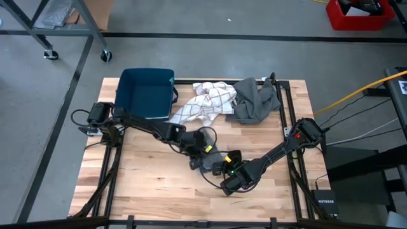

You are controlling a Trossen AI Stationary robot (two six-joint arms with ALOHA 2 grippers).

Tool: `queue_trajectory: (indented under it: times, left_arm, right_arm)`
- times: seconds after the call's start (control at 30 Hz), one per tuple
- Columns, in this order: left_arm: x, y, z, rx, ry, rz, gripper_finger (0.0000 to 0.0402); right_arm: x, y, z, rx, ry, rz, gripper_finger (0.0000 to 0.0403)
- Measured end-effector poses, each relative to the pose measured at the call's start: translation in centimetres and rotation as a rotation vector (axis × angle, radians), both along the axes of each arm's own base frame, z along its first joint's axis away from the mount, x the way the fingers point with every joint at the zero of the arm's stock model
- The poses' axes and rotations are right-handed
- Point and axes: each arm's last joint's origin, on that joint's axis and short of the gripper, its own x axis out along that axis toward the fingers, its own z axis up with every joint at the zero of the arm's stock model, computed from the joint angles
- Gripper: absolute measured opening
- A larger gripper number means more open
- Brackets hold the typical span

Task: Fold towel
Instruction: Fold the gray patterned towel

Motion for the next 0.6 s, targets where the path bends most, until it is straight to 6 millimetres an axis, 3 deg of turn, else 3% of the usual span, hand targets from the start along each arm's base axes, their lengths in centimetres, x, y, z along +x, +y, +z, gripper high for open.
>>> queue_trajectory:
  times: [0.17,0.4,0.6]
  left_arm:
    - [-1.2,-1.0,-1.7,0.007,0.058,-0.016,0.0000]
    - [-2.6,-1.7,-3.9,0.033,0.100,-0.036,0.0000]
    - [-2.9,-1.8,-4.4,0.052,0.086,-0.051,0.0000]
  right_arm:
    - [0.4,0.9,0.3,0.015,-0.048,0.075,0.0001]
    - [0.1,2.0,1.6,-0.095,-0.200,0.078,0.0001]
    - [1.2,1.9,1.7,-0.108,-0.252,0.102,0.0001]
